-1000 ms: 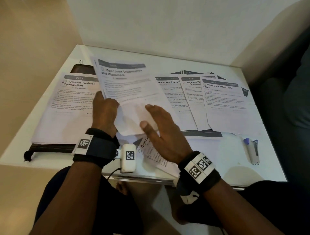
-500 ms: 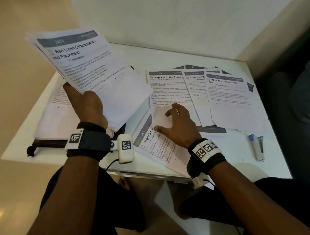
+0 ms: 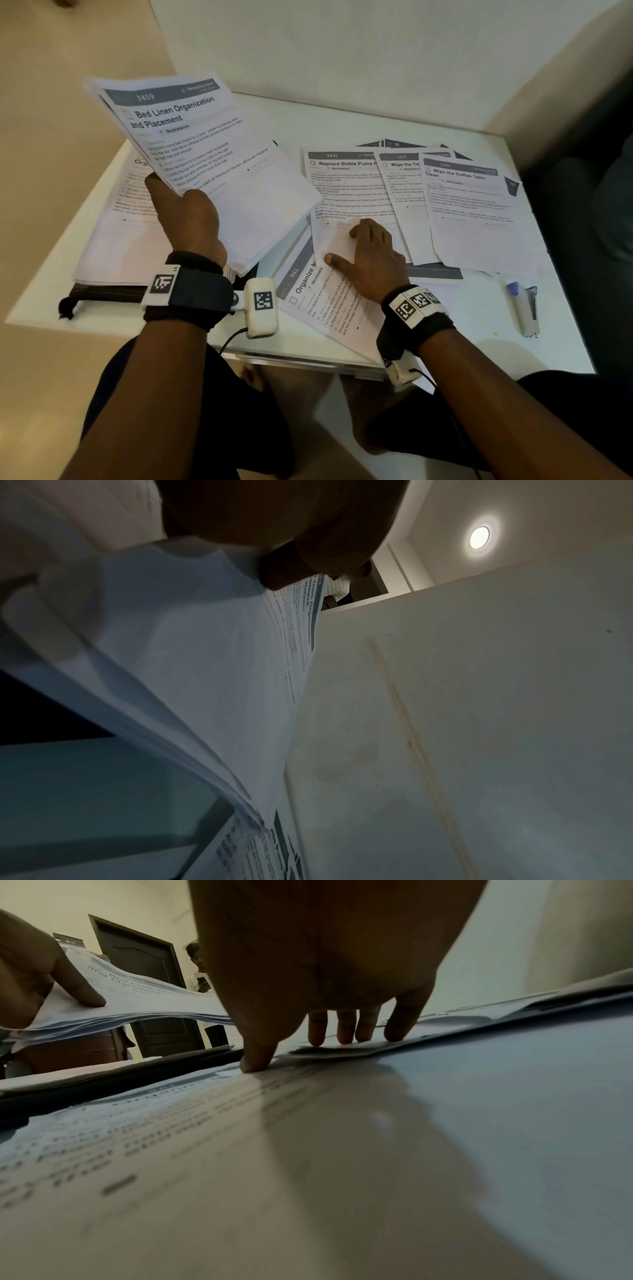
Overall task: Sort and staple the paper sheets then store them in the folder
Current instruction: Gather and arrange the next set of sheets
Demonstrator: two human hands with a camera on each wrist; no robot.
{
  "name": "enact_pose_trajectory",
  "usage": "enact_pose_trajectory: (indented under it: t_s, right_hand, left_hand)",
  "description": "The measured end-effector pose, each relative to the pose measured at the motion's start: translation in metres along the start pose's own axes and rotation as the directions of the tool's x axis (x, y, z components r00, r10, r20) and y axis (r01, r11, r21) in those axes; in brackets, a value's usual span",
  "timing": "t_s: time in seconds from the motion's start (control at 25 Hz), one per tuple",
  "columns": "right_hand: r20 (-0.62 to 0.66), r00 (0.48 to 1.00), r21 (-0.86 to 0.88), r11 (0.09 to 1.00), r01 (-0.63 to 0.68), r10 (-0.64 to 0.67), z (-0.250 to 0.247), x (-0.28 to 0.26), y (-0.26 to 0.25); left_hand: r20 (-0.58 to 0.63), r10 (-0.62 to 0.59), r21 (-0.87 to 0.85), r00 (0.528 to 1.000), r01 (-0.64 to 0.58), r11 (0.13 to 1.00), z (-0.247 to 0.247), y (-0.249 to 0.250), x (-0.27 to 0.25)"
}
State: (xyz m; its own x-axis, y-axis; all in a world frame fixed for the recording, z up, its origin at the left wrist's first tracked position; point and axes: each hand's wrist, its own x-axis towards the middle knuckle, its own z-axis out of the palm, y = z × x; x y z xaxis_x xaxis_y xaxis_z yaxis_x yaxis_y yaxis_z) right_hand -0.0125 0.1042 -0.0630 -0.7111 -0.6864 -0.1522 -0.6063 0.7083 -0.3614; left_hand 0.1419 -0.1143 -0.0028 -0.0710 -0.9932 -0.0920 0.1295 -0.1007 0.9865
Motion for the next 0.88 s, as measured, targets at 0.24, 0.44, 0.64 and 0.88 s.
enact_pose_trajectory:
  t_s: [0.24,0.44,0.64,0.88]
  right_hand:
    - [-0.022,1.000,0.086,0.996,0.008,-0.006,-0.010,0.005,0.006]
    - [0.088,0.992,0.483,0.867,-0.124,0.093,-0.039,0.008,0.017]
    - [0.142,0.986,0.548,0.823,-0.151,0.087,-0.047,0.002,0.019]
    - [0.125,0.991,0.536,0.837,-0.111,0.051,-0.046,0.001,0.016]
  left_hand:
    - [0.001,-0.027,0.045,1.000,0.027,0.999,-0.001,0.000,0.000]
    - [0.024,-0.062,0.069,0.998,0.060,0.996,0.000,0.001,-0.004]
    - [0.057,-0.092,0.086,0.994,0.087,0.992,0.002,0.002,-0.011]
    - [0.054,-0.118,0.105,0.992,0.112,0.988,0.001,0.003,-0.011]
